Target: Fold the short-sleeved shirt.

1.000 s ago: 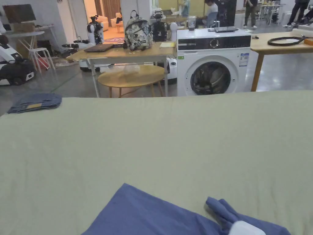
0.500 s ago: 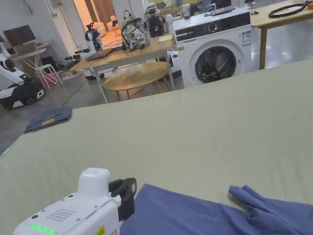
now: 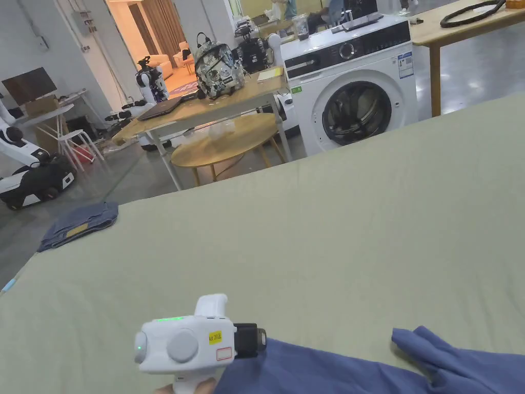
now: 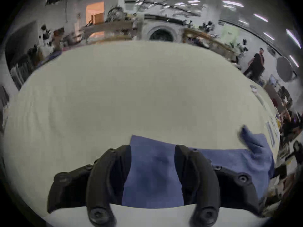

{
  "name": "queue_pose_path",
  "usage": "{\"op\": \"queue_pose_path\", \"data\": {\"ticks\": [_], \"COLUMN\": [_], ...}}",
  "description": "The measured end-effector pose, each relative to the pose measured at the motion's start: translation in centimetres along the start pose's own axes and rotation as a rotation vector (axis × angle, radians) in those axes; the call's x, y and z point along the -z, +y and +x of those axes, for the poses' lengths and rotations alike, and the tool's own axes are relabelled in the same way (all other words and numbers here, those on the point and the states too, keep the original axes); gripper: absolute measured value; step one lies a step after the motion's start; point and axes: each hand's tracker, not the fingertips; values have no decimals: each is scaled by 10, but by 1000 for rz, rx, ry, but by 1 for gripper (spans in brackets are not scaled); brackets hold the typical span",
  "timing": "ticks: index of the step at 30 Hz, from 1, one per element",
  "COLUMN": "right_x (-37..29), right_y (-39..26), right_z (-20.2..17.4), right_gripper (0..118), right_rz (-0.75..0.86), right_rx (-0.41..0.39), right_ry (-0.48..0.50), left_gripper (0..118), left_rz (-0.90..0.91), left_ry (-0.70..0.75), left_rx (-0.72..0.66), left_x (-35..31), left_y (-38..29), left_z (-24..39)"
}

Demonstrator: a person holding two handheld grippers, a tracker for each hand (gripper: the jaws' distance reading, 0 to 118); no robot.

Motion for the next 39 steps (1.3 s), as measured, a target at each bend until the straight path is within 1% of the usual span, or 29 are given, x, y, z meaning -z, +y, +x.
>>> {"op": "queue_pose_path", "data": {"ticks": [2, 3, 4, 5, 6, 7, 8, 9, 10, 11, 12, 13, 14, 15, 21, 22, 24, 25, 26, 27, 28, 29, 30, 31, 33, 34, 36, 37, 39], "right_x": [-2, -3, -5, -7, -8, -9, -8, -6, -5, -4, -2, 1, 5, 7, 30, 37, 52, 58, 63, 62, 60, 55, 51, 45, 42, 40, 34, 33, 33], "right_y": [-3, -6, -7, -10, -14, -18, -23, -28, -32, -36, -40, -44, -49, -52, -76, -81, -88, -91, -93, -91, -88, -88, -85, -81, -71, -64, -44, -30, 1], "right_z": [10, 15, 19, 21, 24, 28, 32, 34, 35, 33, 31, 29, 27, 18, 1, 0, -4, -4, -3, -2, 2, 7, 8, 5, 1, -2, -9, -14, -26], "right_gripper": [0, 0, 0, 0, 0, 0, 0, 0, 5, 5, 10, 25, 48, 56, 56, 56, 53, 47, 29, 7, 6, 6, 6, 6, 5, 5, 5, 5, 5], "right_rz": [-25, -41, -51, -56, -53, -58, -84, -117, -149, -179, -219, -252, -300, -307, -420, -431, -448, -447, -439, -422, -402, -364, -370, -373, -354, -339, -256, -229, -157], "right_rx": [-8, -19, -36, -43, -26, -7, 41, 69, 86, 93, 98, 119, 125, 161, 394, 409, 401, 405, 409, 411, 423, 478, 476, 457, 375, 335, 303, 268, 173], "right_ry": [-49, -83, -115, -141, -139, -139, -124, -112, -106, -108, -103, -81, -79, -71, 21, 31, 15, 13, 7, -21, -15, 40, 34, 33, 43, 51, 131, 139, 158], "left_gripper": [52, 39, 16, 0, 0, 0, 0, 0, 0, 0, 0, 0, 0, 0, 0, 0, 0, 0, 0, 0, 0, 0, 0, 0, 0, 0, 0, 0, 0], "left_rz": [-76, -72, -27, -15, -24, -43, -56, -60, -60, -61, -62, -59, -57, -55, -67, -67, -62, -60, -57, -52, -44, -23, 28, 82, 188, 237, 333, 376, 474], "left_ry": [-1, -10, -11, 15, 23, -21, 50, 73, 91, 96, 103, 106, 110, 111, 89, 83, 74, 69, 67, 65, 62, 52, 45, 39, 25, 15, -20, -15, 3], "left_rx": [-37, -36, -45, -47, -22, 13, 59, 92, 101, 104, 109, 110, 116, 125, 108, 104, 94, 87, 82, 77, 75, 76, 71, 65, 82, 68, 40, 29, 23], "left_x": [28, 32, 25, 20, 19, 21, 20, 24, 26, 28, 30, 31, 30, 30, 21, 21, 20, 19, 19, 19, 17, 12, 3, -8, -41, -64, -111, -136, -193], "left_y": [-1, -1, -2, 0, 0, 0, -4, -6, -7, -7, -7, -8, -10, -11, -8, -9, -7, -8, -9, -11, -10, -12, -16, -21, -30, -33, -36, -37, -39], "left_z": [-6, -8, -3, 1, 6, 11, 17, 22, 26, 28, 28, 30, 30, 31, 33, 33, 29, 29, 29, 29, 25, 24, 24, 23, 19, 16, 4, -1, -12]}}
